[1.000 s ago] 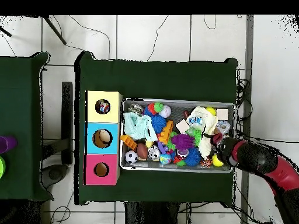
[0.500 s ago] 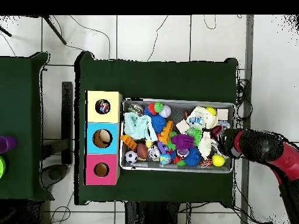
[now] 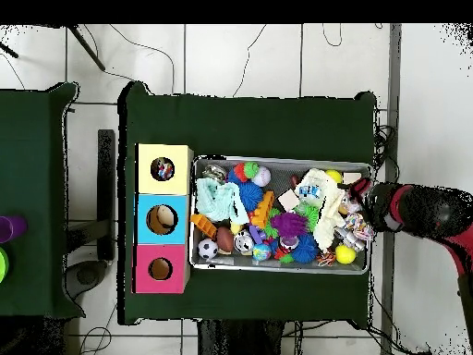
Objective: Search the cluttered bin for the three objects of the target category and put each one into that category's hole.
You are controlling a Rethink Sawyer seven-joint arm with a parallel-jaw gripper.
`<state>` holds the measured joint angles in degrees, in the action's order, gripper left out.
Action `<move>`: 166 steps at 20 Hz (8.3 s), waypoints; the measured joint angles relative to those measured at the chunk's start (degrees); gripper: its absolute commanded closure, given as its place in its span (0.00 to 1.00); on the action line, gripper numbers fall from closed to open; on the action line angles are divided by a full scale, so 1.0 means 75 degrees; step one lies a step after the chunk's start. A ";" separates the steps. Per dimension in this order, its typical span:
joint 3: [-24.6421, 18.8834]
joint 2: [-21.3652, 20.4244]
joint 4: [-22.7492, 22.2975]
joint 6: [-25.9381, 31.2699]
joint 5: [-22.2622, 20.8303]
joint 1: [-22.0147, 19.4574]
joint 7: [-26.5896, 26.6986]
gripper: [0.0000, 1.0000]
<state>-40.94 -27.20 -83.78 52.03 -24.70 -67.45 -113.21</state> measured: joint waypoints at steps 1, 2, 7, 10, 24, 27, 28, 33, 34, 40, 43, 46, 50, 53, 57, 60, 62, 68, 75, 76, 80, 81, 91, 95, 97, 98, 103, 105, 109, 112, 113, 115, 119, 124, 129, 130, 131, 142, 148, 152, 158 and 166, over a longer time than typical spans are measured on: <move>-0.0036 0.0105 0.0196 -0.0003 -0.0052 -0.0031 0.0110 0.00; -0.0046 0.0149 0.0271 -0.0002 -0.0074 -0.0045 0.0169 0.00; -0.0056 0.0330 0.0634 0.0000 -0.0136 -0.0165 0.0689 0.00; -0.0056 0.0300 0.0637 0.0000 -0.0146 -0.0165 0.0841 0.00; -0.0055 0.0088 -0.0142 -0.1162 -0.0829 -0.0045 0.0857 0.00; -0.0057 0.0101 -0.0489 -0.2053 -0.1076 -0.0072 0.0857 0.00; -0.0056 0.0104 -0.0530 -0.2161 -0.1101 -0.0079 0.0857 0.00; -0.0056 0.0180 -0.0972 -0.3249 -0.1357 -0.0194 0.0857 0.00; -0.0055 0.0207 -0.1070 -0.3479 -0.1419 -0.0227 0.0857 0.00; -0.0054 0.0312 -0.1423 -0.3906 -0.1462 -0.0390 0.0857 0.00; -0.0056 0.0195 -0.1640 -0.3890 -0.1418 -0.0479 0.0857 0.00; -0.0068 -0.0038 -0.1856 -0.3741 -0.1260 -0.0593 0.0857 0.00; -0.0151 -0.0461 -0.2104 -0.3324 -0.0960 -0.0884 0.0857 0.00; -0.0265 -0.0785 -0.2301 -0.3079 -0.0757 -0.1205 0.0857 0.00; -0.0419 -0.1127 -0.2549 -0.3037 -0.0678 -0.1717 0.0857 0.00; -0.0477 -0.1225 -0.2679 -0.3038 -0.0686 -0.1990 0.0857 0.00; -0.0489 -0.1267 -0.2843 -0.3038 -0.0746 -0.2215 0.0857 0.00; -0.0486 -0.1347 -0.3245 -0.3229 -0.1140 -0.2450 0.0857 0.00; -0.0415 -0.1391 -0.3933 -0.4286 -0.2080 -0.2378 0.0857 0.00; -0.0413 -0.1374 -0.4019 -0.4423 -0.2168 -0.2380 0.0857 0.00; -0.0412 -0.1231 -0.4211 -0.4569 -0.2336 -0.2423 0.0857 0.00; -0.0413 -0.1191 -0.4222 -0.4571 -0.2356 -0.2438 0.0857 0.00; -0.0306 -0.0304 -0.4221 -0.4571 -0.2737 -0.2675 0.0857 0.00; -0.0232 0.0101 -0.4218 -0.4571 -0.2908 -0.2803 0.0857 0.00; -0.0213 0.0217 -0.4219 -0.4571 -0.2987 -0.2851 0.0857 0.00; -0.0196 0.0302 -0.4216 -0.4572 -0.3042 -0.2892 0.0857 0.00; -0.0180 0.0486 -0.4214 -0.4575 -0.3086 -0.3038 0.0857 0.00; -0.0180 0.0534 -0.4203 -0.4575 -0.3086 -0.3048 0.0857 0.00; -0.0180 0.0652 -0.4163 -0.4575 -0.3085 -0.3048 0.0857 0.00; -0.0174 0.0663 -0.4134 -0.4575 -0.3081 -0.3009 0.0857 0.00; -0.0169 0.0666 -0.4110 -0.4574 -0.3081 -0.2976 0.0857 0.00; -0.0152 0.0666 -0.4040 -0.4574 -0.3081 -0.2876 0.0857 0.00; -0.0140 0.0809 -0.3687 -0.4574 -0.3075 -0.2568 0.0857 0.00; -0.0140 0.1176 -0.3014 -0.4517 -0.2947 -0.2108 0.0857 0.00; -0.0142 0.1269 -0.2651 -0.4104 -0.2633 -0.1945 0.0857 0.00; -0.0142 0.1270 -0.2606 -0.3990 -0.2560 -0.1933 0.0857 0.00; -0.0142 0.1276 -0.2555 -0.3853 -0.2486 -0.1905 0.0857 0.00; -0.0195 0.1441 -0.2031 -0.2793 -0.1900 -0.1787 0.0857 0.00; -0.0329 0.1649 -0.1558 -0.1779 -0.1590 -0.1766 0.0859 0.00; -0.0386 0.1701 -0.1435 -0.1529 -0.1574 -0.1756 0.0859 0.00; -0.0382 0.1575 -0.1423 -0.1482 -0.1596 -0.1642 0.0857 0.00; -0.0377 0.0906 -0.1385 -0.1290 -0.1523 -0.1204 0.0857 0.00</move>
<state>-43.76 -20.40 -94.16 42.36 -36.12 -76.48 -106.79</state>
